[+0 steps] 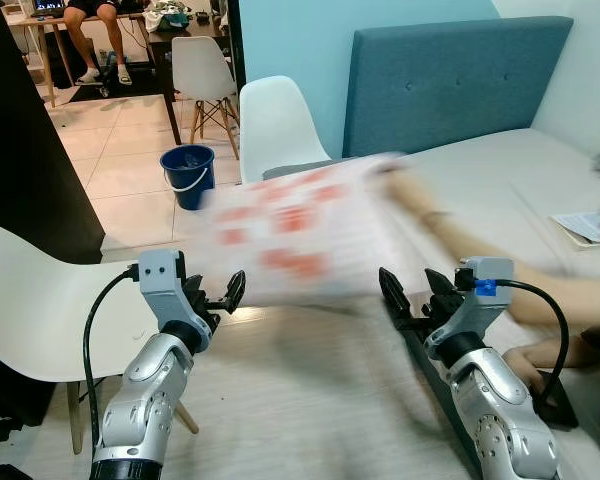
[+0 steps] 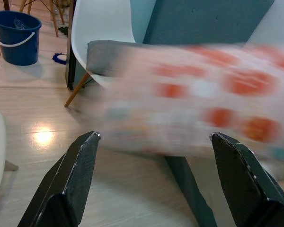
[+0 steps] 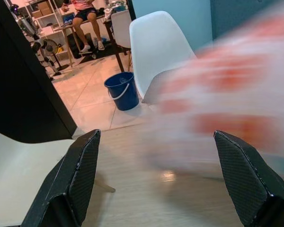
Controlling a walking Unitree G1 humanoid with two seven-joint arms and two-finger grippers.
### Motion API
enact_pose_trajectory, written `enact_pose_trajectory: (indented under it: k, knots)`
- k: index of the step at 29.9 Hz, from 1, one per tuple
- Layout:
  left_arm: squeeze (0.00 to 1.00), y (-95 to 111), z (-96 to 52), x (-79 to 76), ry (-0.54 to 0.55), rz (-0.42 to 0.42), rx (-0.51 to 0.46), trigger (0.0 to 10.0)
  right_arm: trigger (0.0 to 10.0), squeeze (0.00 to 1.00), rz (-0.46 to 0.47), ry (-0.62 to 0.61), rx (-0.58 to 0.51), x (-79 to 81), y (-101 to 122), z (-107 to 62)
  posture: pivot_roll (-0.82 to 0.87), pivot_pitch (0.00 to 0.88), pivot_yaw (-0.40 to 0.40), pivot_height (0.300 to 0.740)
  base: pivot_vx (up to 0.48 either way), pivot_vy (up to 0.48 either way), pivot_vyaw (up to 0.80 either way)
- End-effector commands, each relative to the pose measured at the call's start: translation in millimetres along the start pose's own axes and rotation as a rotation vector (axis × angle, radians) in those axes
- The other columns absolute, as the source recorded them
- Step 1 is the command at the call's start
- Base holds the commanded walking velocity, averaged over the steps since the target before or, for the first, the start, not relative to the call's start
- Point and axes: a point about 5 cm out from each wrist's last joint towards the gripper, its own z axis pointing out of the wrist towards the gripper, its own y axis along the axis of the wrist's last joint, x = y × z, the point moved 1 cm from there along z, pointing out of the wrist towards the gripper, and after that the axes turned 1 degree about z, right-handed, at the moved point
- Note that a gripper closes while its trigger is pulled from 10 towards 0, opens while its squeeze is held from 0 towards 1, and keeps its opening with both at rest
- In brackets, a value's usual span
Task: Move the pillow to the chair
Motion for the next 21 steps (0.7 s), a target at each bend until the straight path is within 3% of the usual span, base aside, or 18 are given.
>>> enact_pose_trajectory:
  k: [1,21]
  knots:
    - [0.0,-1.3,0.2,2.5,0.004,-0.009,0.003,10.0,10.0,0.0,0.007,0.008,-0.006,0.8,0.0,2.1,-0.11,0.005,0.028,0.74,0.0,0.0,0.0]
    - [0.0,-1.4,0.7,1.3,0.001,-0.014,0.001,10.0,10.0,0.0,0.009,0.01,-0.006,-0.5,0.8,2.4,-0.12,0.006,0.025,0.74,0.0,0.0,0.0]
